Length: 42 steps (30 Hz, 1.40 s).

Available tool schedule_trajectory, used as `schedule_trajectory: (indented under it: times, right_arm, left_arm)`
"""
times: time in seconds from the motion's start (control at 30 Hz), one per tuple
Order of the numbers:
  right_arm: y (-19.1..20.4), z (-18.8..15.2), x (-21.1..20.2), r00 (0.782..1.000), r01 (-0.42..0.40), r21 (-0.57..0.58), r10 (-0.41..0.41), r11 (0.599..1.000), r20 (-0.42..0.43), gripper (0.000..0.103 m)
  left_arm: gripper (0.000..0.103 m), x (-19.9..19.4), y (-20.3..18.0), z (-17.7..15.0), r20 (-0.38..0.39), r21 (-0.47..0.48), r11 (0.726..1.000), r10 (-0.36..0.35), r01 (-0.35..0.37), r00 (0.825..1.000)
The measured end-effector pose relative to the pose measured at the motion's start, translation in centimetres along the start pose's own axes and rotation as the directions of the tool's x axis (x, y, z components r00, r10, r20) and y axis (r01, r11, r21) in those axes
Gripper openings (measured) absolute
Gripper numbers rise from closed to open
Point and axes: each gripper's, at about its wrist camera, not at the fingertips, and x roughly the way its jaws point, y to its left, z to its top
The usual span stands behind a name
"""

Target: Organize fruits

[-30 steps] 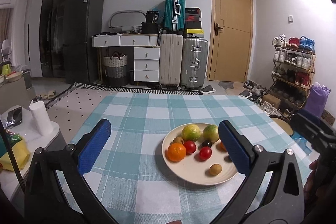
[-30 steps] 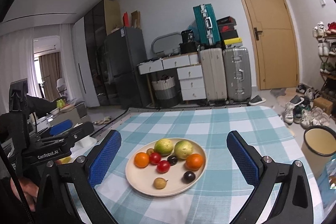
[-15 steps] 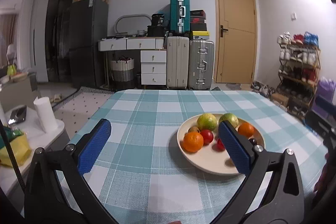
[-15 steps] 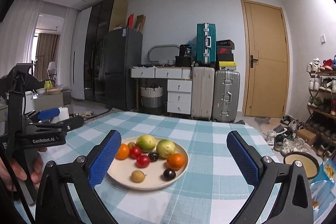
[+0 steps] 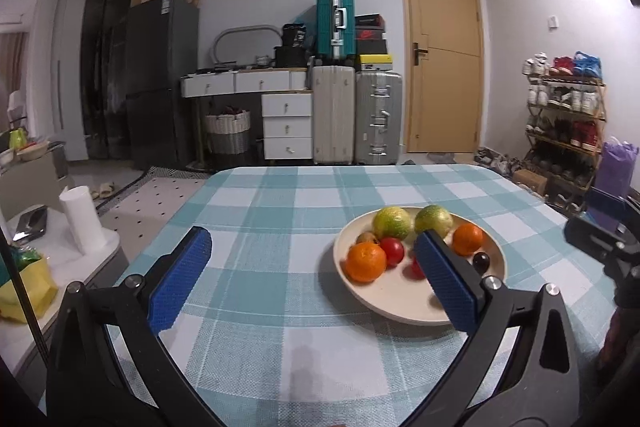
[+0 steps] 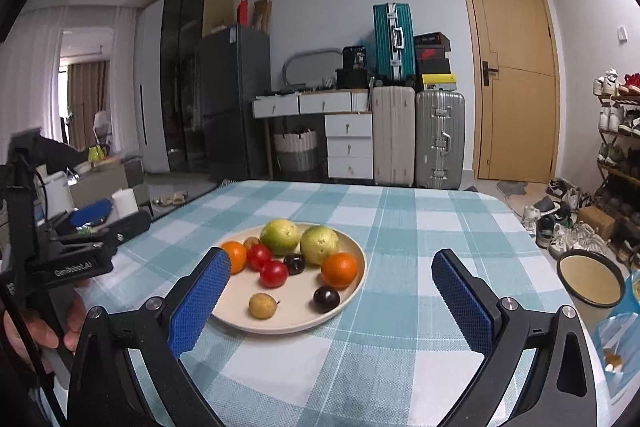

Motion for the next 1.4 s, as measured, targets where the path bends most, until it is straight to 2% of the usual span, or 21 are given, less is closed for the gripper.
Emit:
schedule_trajectory:
  times: [0.1, 1.0, 1.4]
  right_arm:
    - [0.69, -0.11, 0.06, 1.0, -0.013, -0.039, 0.013, 0.999, 0.006, 0.103]
    - [0.41, -0.27, 0.02, 1.0, -0.012, -0.029, 0.012, 1.0, 0.004, 0.103]
    - [0.48, -0.26, -0.02, 1.0, -0.012, -0.029, 0.012, 0.999, 0.004, 0.103]
  left_arm:
    - [0.102, 0.13, 0.05, -0.02, -0.001, -0.005, 1.0, 0.004, -0.004, 1.0]
    - [0.102, 0.92, -0.33, -0.34, 0.001, -0.004, 1.0, 0.002, -0.002, 1.0]
    - [0.102, 0.08, 0.06, -0.09, 0.002, -0.004, 1.0, 0.002, -0.002, 1.0]
